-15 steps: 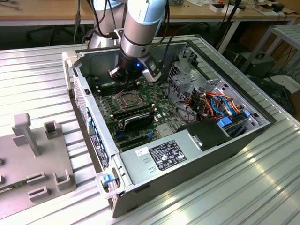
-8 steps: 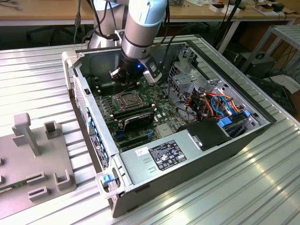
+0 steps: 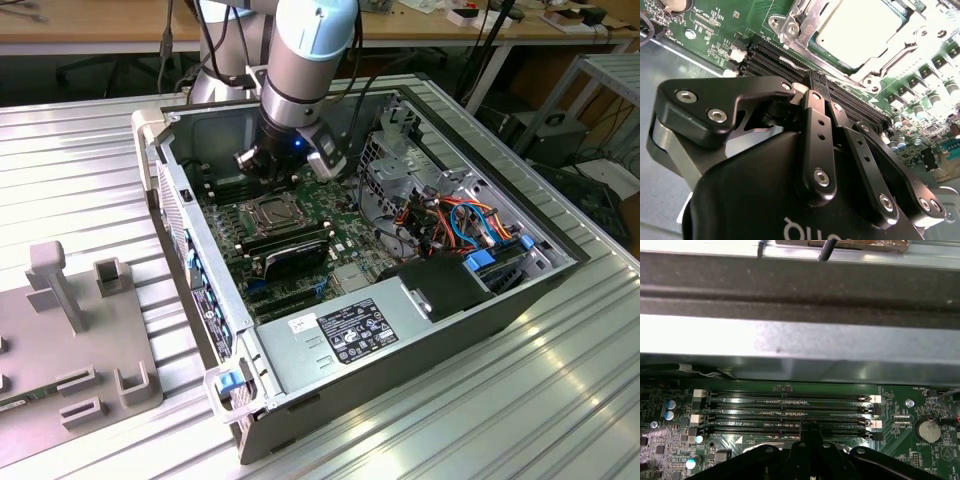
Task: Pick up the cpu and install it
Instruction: 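Install the first cpu locking lever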
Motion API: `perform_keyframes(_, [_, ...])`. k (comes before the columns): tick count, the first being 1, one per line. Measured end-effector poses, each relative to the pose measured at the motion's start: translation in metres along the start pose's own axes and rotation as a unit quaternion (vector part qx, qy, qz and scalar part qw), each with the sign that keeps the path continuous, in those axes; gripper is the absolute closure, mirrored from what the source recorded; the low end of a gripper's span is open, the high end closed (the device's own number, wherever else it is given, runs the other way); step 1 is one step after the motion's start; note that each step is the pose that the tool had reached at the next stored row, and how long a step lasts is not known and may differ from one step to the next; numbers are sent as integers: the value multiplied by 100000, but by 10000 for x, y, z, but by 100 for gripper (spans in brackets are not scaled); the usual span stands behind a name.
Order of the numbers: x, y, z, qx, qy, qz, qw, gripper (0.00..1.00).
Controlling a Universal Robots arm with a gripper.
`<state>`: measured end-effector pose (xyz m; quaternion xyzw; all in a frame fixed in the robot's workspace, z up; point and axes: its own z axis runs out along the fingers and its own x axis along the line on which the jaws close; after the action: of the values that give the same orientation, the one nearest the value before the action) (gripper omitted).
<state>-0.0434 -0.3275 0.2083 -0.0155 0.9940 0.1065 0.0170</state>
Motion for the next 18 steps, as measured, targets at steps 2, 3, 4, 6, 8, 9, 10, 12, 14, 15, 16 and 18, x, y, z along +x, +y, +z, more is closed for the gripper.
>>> perform_keyframes(2, [-1,-4,18,102,10,-3,100000,89])
perform_keyframes(3, [-2,-6,26,135,13,-7,100000,89])
perform_keyframes(4, [-6,-9,36,179,19,-9,100000,89])
perform_keyframes(6, [-11,-11,48,241,13,-4,100000,89])
perform_keyframes(8, [-15,-12,51,266,20,-3,100000,89])
perform_keyframes(9, [-18,-13,54,257,15,-6,100000,89])
perform_keyframes(10, [-20,-14,55,258,10,-7,100000,89])
perform_keyframes(12, [-23,-17,58,269,11,-6,100000,89])
perform_keyframes(14, [-25,-20,64,298,17,-6,100000,89])
perform_keyframes(15, [-25,-22,66,314,23,-7,100000,89])
perform_keyframes(16, [-25,-24,68,326,25,-6,99999,89])
perform_keyframes(18, [-26,-29,72,336,20,-6,99999,89])
